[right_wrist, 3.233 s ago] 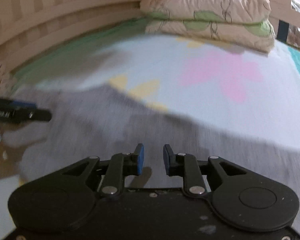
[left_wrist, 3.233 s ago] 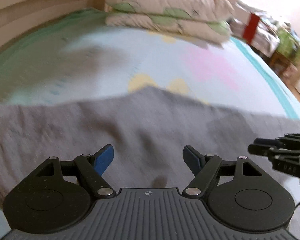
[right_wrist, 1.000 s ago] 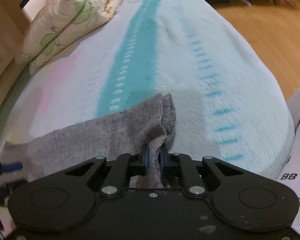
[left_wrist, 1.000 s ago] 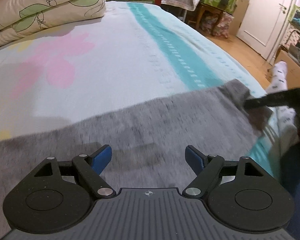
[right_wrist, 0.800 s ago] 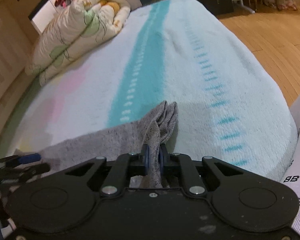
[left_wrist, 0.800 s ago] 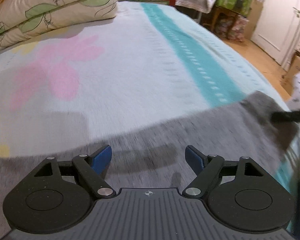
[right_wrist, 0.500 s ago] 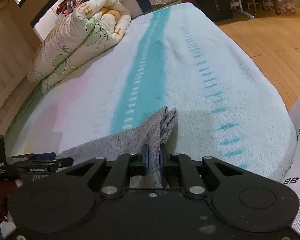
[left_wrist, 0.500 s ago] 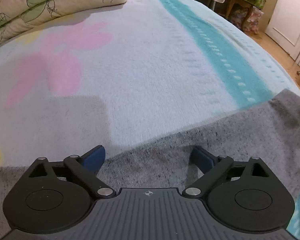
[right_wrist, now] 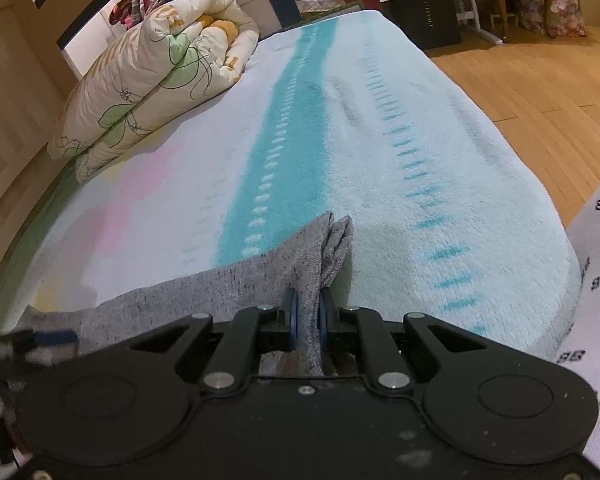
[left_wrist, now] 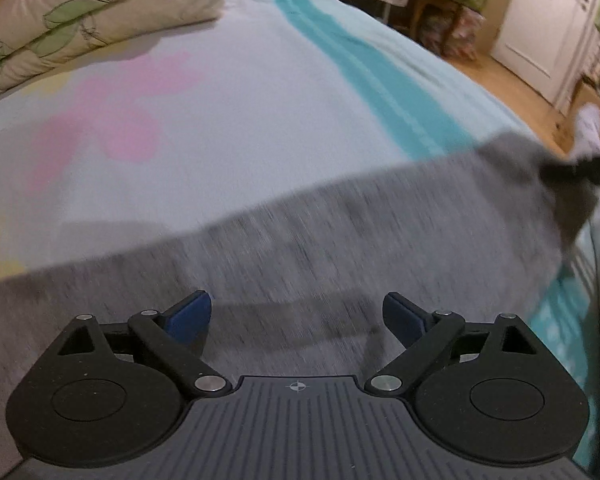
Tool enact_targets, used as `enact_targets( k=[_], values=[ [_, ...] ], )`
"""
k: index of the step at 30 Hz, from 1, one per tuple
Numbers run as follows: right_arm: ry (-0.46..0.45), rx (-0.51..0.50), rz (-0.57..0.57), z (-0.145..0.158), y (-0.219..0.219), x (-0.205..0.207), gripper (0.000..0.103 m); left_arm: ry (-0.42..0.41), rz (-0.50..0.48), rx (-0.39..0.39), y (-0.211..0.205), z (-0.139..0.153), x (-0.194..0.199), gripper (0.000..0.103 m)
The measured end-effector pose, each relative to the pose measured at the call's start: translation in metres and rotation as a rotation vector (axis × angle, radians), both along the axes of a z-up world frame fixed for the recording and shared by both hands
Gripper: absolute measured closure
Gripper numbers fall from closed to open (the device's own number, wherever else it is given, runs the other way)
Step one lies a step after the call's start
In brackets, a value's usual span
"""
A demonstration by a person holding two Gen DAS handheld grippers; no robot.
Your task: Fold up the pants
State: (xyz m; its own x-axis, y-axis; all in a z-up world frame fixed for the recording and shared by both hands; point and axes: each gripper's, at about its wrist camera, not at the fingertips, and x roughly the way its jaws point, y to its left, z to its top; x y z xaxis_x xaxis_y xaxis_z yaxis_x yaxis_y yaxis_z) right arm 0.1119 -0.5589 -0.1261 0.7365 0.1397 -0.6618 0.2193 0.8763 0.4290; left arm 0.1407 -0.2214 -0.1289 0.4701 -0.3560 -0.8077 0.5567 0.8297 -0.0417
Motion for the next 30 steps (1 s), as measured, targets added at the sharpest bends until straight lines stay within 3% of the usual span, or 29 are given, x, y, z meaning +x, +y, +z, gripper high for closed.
enact_targets(
  k=[2, 4, 8, 15, 16, 19, 24, 29, 30],
  values=[
    [-0.02, -0.009, -0.001, 0.012, 0.005, -0.004, 0.091, 0.034, -0.024, 0.024, -0.001, -0.01, -0.002, 0.009],
    [-0.045, -0.029, 0.005, 0.03, 0.013, -0.006, 0.091, 0.014, -0.05, 0.037, -0.001, -0.014, -0.002, 0.007],
    [-0.123, -0.054, 0.041, 0.078, 0.045, -0.011, 0.092, 0.028, -0.022, -0.012, 0.016, -0.002, 0.0, 0.009],
    [-0.209, -0.054, 0.223, 0.133, 0.157, -0.002, 0.096, 0.001, 0.07, -0.098, 0.094, 0.024, -0.002, 0.009],
    [-0.216, -0.034, 0.257, 0.135, 0.176, 0.001, 0.101, -0.002, 0.091, -0.11, 0.105, 0.028, -0.002, 0.009],
    [-0.218, -0.022, 0.343, 0.129, 0.238, 0.015, 0.101, -0.007, 0.164, -0.141, 0.147, 0.034, -0.001, 0.009],
    [-0.143, -0.002, 0.418, 0.089, 0.315, 0.036, 0.098, 0.02, 0.275, -0.161, 0.209, 0.036, 0.001, 0.009],
    [-0.135, -0.033, 0.322, 0.071, 0.311, 0.021, 0.089, 0.055, 0.294, -0.228, 0.219, 0.039, 0.003, 0.008],
    [-0.129, -0.069, 0.292, 0.069, 0.303, 0.015, 0.081, 0.063, 0.282, -0.239, 0.217, 0.039, 0.003, 0.008]
  ],
)
